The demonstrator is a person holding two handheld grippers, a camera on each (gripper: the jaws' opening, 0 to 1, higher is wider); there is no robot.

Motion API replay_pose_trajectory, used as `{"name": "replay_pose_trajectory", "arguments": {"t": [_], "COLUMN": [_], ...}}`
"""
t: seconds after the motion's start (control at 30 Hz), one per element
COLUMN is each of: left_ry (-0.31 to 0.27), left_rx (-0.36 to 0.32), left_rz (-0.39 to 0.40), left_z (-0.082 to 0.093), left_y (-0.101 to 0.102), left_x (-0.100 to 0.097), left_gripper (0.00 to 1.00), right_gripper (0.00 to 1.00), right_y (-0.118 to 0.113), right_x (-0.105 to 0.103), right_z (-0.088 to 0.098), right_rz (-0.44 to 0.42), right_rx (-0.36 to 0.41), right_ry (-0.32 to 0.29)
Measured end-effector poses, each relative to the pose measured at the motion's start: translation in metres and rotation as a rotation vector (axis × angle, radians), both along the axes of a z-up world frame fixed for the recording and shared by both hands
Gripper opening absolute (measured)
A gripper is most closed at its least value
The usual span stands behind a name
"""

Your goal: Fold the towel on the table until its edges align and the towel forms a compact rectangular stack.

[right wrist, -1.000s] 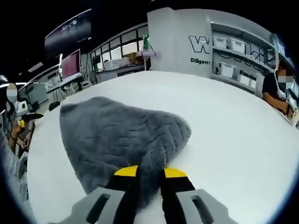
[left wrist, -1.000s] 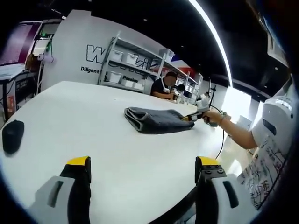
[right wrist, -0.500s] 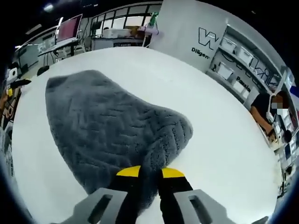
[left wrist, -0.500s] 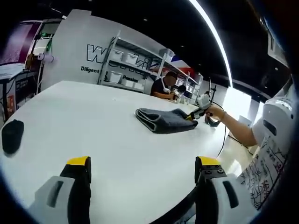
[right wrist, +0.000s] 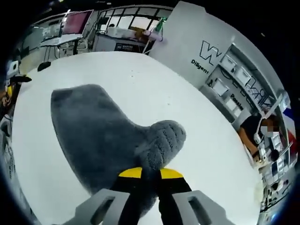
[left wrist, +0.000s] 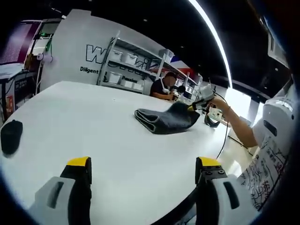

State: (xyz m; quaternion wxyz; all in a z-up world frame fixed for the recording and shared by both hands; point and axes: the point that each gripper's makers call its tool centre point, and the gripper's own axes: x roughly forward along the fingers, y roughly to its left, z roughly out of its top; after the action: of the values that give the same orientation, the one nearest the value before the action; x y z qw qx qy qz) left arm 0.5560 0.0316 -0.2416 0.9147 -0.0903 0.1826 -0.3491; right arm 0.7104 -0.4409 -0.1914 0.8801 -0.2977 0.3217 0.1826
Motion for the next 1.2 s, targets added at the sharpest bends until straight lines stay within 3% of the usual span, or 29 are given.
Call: {"name": "replay_pose_trajectory", "arguments": {"t": [0.17,0.47,0.8,1.2], "left_ry": [-0.007,-0.004,-0.019,-0.016], "left_rx": [0.003,-0.001,0.001,0.004], "left_rz": [-0.003,0.009,-0.001,0.019], "left_z": [0.002,0.001,0.006,0.005], "left_y": [0.001,0.006,0.004,0.011], "left_x": [0.000,-0.001,-0.001,-0.004], "left_gripper": [0.96,0.96,0.96,0.96], "right_gripper": [0.10,0.09,0.09,0.09], "right_y": [0.030,0.079,0.133,0.194], "right_x": [0.000,0.003,0.014,0.022], "right_z": [0.030,0.061,0.065,0.050], "right_rz": [0.057,0.134,0.198,0.307], "right_rx": [-0.044,-0.074,-0.096,-0.106], "right_ry": [-0.059,-0.105,-0.104,-0.068]}}
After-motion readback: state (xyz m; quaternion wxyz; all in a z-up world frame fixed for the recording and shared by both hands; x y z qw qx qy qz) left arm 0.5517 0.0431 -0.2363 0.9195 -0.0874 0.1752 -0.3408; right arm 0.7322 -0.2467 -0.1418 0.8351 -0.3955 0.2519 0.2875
